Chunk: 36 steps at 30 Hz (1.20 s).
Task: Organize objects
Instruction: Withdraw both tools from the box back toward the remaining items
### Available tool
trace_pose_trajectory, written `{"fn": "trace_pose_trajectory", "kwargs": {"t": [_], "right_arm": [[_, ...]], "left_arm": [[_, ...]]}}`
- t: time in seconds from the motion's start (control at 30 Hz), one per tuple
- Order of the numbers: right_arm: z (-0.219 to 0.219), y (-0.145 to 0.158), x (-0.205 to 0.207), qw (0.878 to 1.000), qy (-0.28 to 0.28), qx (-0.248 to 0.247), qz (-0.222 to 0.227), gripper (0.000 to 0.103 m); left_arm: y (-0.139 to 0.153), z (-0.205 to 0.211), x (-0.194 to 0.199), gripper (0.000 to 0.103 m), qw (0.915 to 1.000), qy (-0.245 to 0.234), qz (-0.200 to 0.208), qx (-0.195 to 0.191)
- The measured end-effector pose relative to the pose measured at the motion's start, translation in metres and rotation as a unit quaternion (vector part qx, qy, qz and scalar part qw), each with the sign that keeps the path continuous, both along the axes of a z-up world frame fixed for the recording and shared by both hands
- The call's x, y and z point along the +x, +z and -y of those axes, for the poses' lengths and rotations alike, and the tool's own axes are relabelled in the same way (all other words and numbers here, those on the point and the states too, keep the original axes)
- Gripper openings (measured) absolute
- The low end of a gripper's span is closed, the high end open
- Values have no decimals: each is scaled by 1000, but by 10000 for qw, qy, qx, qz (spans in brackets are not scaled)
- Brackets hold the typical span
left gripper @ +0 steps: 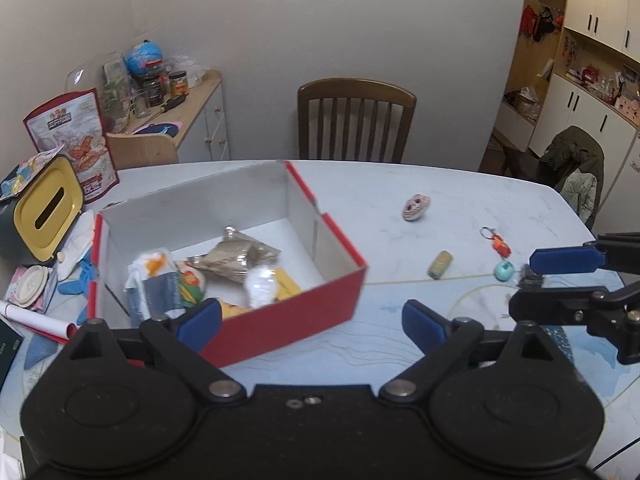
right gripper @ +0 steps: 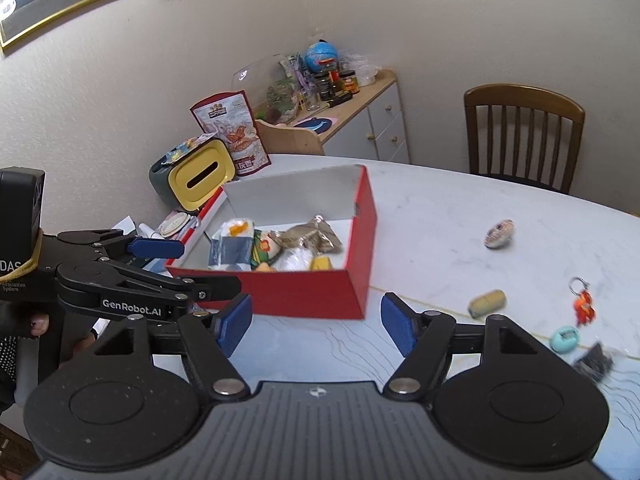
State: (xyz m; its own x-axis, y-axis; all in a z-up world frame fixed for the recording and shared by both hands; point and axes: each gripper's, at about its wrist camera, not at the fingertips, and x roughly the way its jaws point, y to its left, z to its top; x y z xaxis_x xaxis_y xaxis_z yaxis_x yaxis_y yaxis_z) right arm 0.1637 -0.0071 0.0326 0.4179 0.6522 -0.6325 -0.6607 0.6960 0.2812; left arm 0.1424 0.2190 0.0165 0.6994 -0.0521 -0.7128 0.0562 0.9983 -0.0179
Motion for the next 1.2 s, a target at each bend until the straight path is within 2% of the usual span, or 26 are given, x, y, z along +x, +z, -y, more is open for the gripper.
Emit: {"fn": "trace_pose_trajectory", "kwargs": {"t": [0.33,0.57,0.7,0.93,1.2], "right_arm": [[71,-19,-14,9994,-294,-41,-155,74],[125,-35,-16,9972,-715,-157,-174,77],[153,-49,-18,9946,-981,-244,-234,80],[176,-76,-24,9896,-1265,-667,-158,81],[188,-108,-19,9838,-1502,-904,-372,81]], "left_arm": [[-7,55,-11,102,9996,-245,17,-111],[-20,98,-12,103,9987,-496,16,-114],[-32,116,-9,103,9980,-587,-49,-242],[-49,148,-2,103,9966,-664,-2,-487],[-69,175,29,103,9953,-831,-109,-490]]}}
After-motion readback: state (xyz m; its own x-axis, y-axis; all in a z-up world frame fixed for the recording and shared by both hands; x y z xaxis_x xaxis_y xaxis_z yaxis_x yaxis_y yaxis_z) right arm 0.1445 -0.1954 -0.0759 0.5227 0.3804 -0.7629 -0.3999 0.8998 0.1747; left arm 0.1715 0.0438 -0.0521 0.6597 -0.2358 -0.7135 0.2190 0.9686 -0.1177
